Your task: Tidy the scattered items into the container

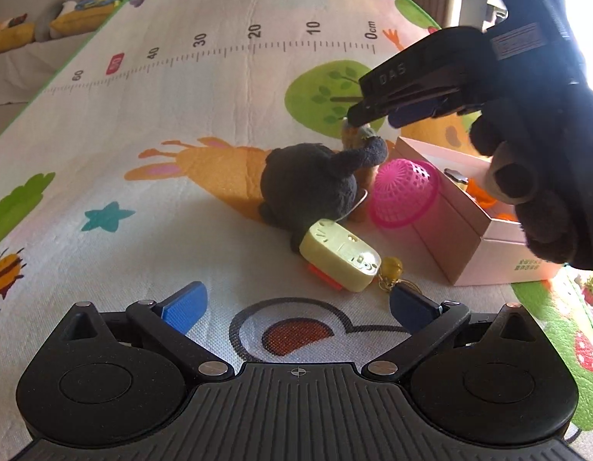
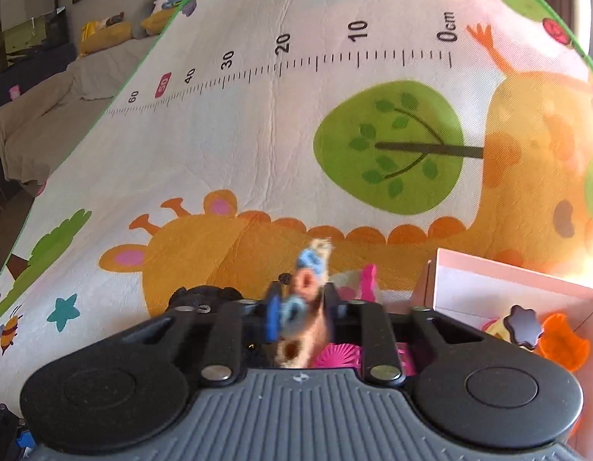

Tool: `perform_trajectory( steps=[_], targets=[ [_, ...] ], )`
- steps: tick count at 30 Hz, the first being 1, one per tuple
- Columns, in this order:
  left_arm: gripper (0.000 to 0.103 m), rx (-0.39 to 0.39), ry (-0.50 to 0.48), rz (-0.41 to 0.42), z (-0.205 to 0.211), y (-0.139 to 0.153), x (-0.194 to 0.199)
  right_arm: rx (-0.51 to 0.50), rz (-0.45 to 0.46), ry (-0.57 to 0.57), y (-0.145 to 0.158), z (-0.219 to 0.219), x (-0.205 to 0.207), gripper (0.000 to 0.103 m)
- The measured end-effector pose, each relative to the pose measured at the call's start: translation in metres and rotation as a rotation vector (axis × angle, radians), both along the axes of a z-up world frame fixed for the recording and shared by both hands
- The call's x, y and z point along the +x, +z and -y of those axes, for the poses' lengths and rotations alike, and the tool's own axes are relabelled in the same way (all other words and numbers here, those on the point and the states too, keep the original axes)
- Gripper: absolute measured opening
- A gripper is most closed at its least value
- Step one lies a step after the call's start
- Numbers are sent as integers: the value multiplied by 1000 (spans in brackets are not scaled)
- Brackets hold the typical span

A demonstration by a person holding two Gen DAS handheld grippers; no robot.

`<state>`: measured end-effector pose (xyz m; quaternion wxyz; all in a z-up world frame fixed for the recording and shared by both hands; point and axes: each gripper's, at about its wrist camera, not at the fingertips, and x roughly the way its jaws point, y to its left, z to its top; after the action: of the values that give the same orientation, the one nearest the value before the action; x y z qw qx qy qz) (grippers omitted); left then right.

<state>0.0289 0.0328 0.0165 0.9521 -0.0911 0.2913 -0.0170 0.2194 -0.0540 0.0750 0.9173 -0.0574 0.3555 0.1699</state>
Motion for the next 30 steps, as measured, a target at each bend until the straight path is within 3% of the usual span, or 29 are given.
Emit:
perform_trajectory(
  steps=[3, 6, 11, 16, 21, 23, 25, 27, 30],
  targets=[
    [103, -12, 3, -9, -2, -1, 1, 7, 60, 21, 17, 10, -21, 10],
    [103, -9, 4, -15, -2, -1, 1, 47, 140, 39, 52, 33, -56, 10],
    [103, -7, 6, -32, -3, 0, 2, 125, 157, 88, 81, 82, -123, 10],
    [103, 7, 10, -55, -1, -1, 5, 208, 21, 69, 48, 118, -168, 10],
    [103, 24, 9, -65, 2, -1, 6, 318, -134, -60, -7, 160, -189, 11],
    [103, 20, 10, -64, 2, -1, 6, 320, -133, -122, -22, 176, -199, 17],
    [103, 20, 10, -64, 2, -1, 6, 282, -112, -187, -31, 186, -209, 49],
    [103, 34, 11, -69, 3, -1, 6, 237, -73, -246, -38, 193, -218, 70],
    [103, 88, 27, -84, 10, -1, 8, 151, 7, -278, -44, 191, -232, 72]
  ],
)
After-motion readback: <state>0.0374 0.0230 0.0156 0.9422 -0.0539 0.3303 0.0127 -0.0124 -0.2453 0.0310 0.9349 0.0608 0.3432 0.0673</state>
